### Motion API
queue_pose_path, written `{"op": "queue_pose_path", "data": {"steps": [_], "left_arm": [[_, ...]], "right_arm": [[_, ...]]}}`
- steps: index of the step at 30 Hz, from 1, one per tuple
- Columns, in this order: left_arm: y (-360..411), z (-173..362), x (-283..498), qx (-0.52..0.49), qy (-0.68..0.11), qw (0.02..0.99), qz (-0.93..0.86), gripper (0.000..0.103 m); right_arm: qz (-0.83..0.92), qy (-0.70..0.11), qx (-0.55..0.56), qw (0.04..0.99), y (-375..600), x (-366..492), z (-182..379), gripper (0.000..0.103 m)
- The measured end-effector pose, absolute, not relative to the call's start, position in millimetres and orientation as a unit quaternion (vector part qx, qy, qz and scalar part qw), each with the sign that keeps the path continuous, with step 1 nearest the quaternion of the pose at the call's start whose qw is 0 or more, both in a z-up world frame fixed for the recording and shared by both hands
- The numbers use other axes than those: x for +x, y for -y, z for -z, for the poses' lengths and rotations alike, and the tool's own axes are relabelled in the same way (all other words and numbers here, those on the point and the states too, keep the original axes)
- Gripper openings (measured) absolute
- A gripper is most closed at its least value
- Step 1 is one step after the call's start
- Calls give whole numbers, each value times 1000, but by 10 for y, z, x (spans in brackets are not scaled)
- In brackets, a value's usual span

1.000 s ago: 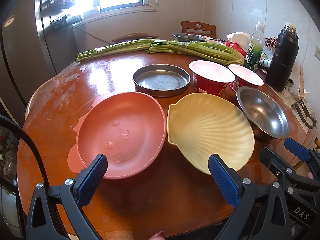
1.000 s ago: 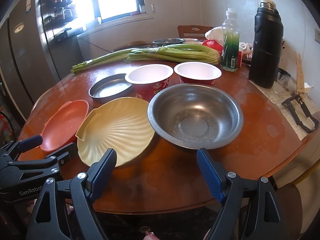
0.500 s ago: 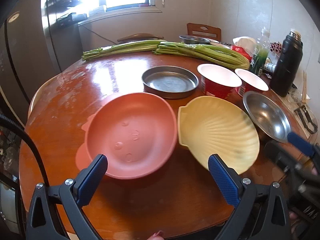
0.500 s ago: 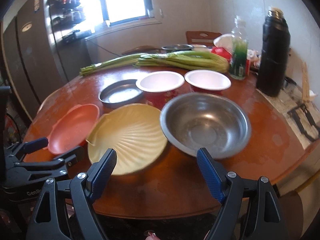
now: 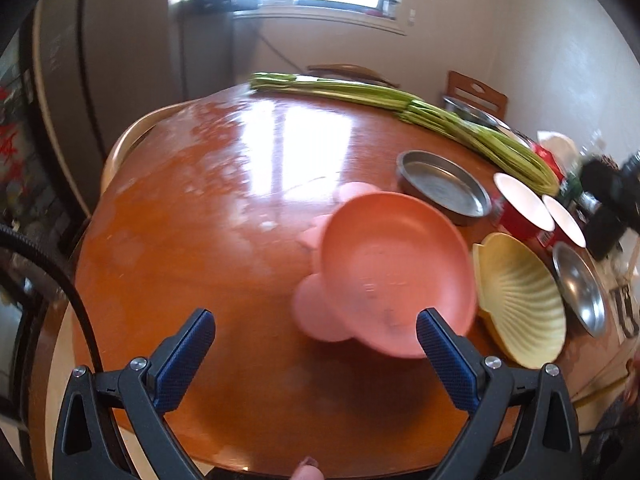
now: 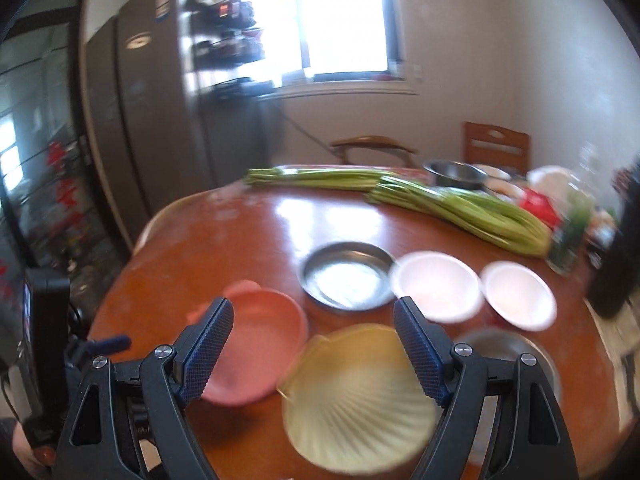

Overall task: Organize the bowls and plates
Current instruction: 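Reach the left tool to the pink pig-shaped plate and grasp its rim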

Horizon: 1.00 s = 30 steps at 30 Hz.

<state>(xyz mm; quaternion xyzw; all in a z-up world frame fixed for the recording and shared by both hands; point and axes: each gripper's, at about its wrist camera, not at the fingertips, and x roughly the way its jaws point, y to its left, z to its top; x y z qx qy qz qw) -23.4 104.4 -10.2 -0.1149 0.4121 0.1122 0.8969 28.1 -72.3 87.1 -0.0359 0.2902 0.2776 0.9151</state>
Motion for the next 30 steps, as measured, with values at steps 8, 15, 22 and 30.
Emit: {"op": "queue_pose_path", "data": {"steps": [8,15,22,30], "left_arm": [[-1072,315,-187,-146,-451,877,-79,102],[-969,412,-31,-162,-459,871,-70,101],[-953,428,18,-164,-466,864,-91,95],[-1035,406,12,-185,-458,864,-95,88]], "right_arm": [[-343,-375,-74,858,166,808,-504,83],[-337,-417,-116,837,42,1001,-116,83],[-343,-427,-123,828,12,1128,84,79],[-359,-421,-151,819,-87,1127,175,64]]}}
